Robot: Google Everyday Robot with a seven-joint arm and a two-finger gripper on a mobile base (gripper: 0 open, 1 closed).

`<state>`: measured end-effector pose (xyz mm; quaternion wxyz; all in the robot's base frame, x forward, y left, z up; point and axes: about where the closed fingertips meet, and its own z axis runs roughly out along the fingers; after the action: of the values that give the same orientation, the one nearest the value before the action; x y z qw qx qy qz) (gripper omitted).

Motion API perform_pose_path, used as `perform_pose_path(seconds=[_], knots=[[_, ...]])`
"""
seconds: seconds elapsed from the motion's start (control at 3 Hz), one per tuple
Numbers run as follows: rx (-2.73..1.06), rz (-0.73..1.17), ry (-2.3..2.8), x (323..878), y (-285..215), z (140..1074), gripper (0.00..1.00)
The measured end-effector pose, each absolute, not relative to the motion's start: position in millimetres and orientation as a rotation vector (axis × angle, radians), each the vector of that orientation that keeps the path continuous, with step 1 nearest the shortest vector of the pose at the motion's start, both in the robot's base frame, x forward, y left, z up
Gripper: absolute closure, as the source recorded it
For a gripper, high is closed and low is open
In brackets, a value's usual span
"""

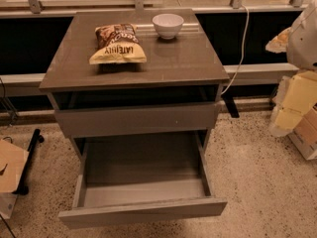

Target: Place brown chip bag into middle drawer

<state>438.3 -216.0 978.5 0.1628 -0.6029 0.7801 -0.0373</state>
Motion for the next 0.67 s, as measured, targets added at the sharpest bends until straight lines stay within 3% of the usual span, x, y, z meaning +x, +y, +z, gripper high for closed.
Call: perform_pose_path(seconds=[0.67], knots=[[-1.627,-0.091,2.207,444.4,-207.7,979.9,0.0]])
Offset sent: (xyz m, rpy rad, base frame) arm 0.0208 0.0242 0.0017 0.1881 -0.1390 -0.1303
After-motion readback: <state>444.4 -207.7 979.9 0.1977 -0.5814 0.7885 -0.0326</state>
